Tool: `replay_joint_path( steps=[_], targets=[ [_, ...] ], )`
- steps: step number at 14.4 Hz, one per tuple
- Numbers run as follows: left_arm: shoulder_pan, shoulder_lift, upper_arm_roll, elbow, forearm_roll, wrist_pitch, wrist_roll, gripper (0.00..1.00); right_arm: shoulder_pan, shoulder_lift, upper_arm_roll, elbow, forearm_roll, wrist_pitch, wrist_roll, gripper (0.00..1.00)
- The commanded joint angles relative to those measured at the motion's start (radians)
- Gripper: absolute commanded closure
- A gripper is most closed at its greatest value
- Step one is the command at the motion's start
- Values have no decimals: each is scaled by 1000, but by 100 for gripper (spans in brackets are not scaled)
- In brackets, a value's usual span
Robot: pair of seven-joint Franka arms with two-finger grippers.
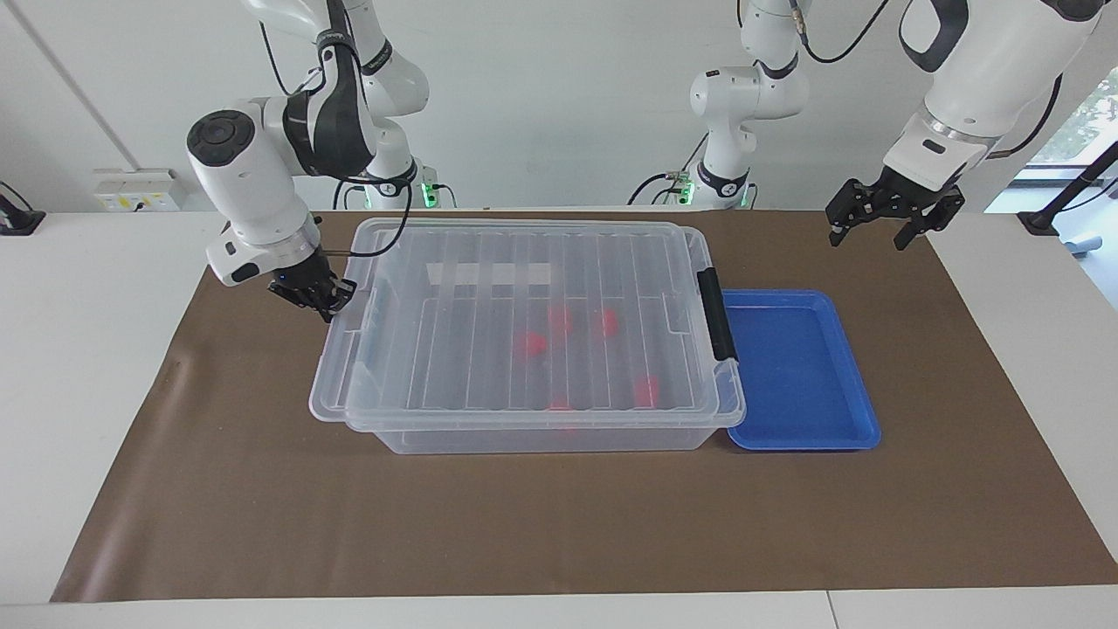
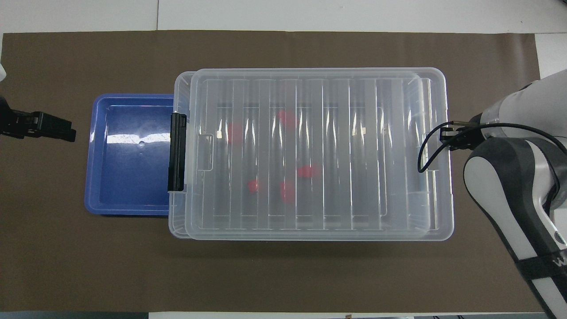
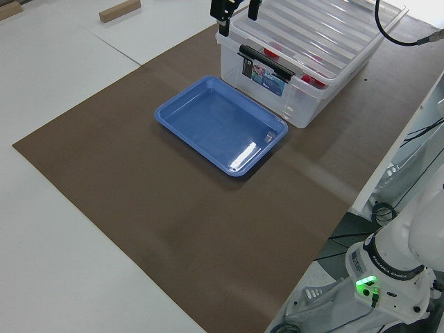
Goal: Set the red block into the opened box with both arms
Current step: 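Slide the clear lid back over the box with the right gripper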
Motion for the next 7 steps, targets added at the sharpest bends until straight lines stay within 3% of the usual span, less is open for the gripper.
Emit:
replay_joint_path(
  steps=[1, 7],
  targets=[
    [-1, -43, -2, -54, 18, 16, 22, 0, 18, -26, 2, -33, 6, 27, 34, 100],
    [-3, -45, -8, -59, 18, 19, 11, 0, 26, -26, 2, -33, 6, 26, 61, 100]
  ],
)
